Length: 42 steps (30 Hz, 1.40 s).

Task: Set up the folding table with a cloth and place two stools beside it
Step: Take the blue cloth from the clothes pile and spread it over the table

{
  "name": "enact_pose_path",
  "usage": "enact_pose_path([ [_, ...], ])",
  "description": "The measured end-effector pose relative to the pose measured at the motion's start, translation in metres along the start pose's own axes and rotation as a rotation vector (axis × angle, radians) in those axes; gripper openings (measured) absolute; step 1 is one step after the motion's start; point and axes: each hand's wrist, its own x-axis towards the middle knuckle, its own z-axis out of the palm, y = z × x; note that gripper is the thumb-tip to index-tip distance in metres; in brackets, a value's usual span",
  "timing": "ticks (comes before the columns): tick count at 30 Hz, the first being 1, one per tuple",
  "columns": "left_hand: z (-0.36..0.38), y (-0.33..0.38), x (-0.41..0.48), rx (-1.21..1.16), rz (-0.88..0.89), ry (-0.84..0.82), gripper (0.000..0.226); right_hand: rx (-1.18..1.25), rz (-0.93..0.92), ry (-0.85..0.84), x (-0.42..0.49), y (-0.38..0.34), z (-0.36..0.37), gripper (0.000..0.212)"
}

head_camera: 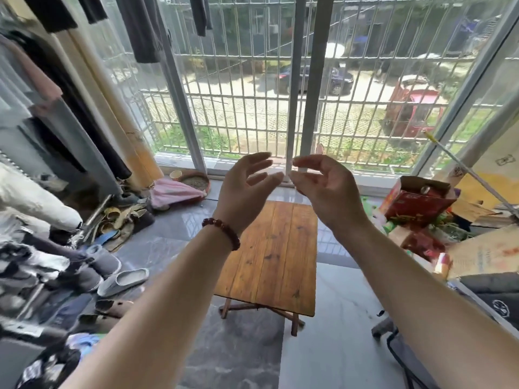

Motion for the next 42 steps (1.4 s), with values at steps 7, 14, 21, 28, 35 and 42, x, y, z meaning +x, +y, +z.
enact_pose_path([
  [7,-0.035,0.0,-0.016,0.043,-0.011,0.111,0.043,0.069,-0.015,-0.124,0.001,-0.008,0.034,0.019],
  [14,-0.082,-0.003,-0.03,0.003,-0.041,0.196,0.039,0.12,-0.023,-0.24,-0.004,-0.018,0.084,0.017],
  [21,-0.17,-0.017,-0.061,0.027,-0.049,0.312,0.038,0.14,-0.013,-0.373,-0.031,-0.036,0.167,0.016],
  [28,-0.283,-0.034,-0.12,0.044,-0.087,0.513,0.038,0.203,-0.017,-0.549,-0.077,-0.062,0.283,0.016],
  [35,-0.394,-0.046,-0.196,0.104,-0.132,0.689,0.038,0.26,-0.022,-0.749,-0.146,-0.085,0.402,0.015],
  [42,-0.474,-0.057,-0.267,0.082,-0.165,0.867,0.03,0.37,-0.002,-0.936,-0.216,-0.113,0.49,0.015],
])
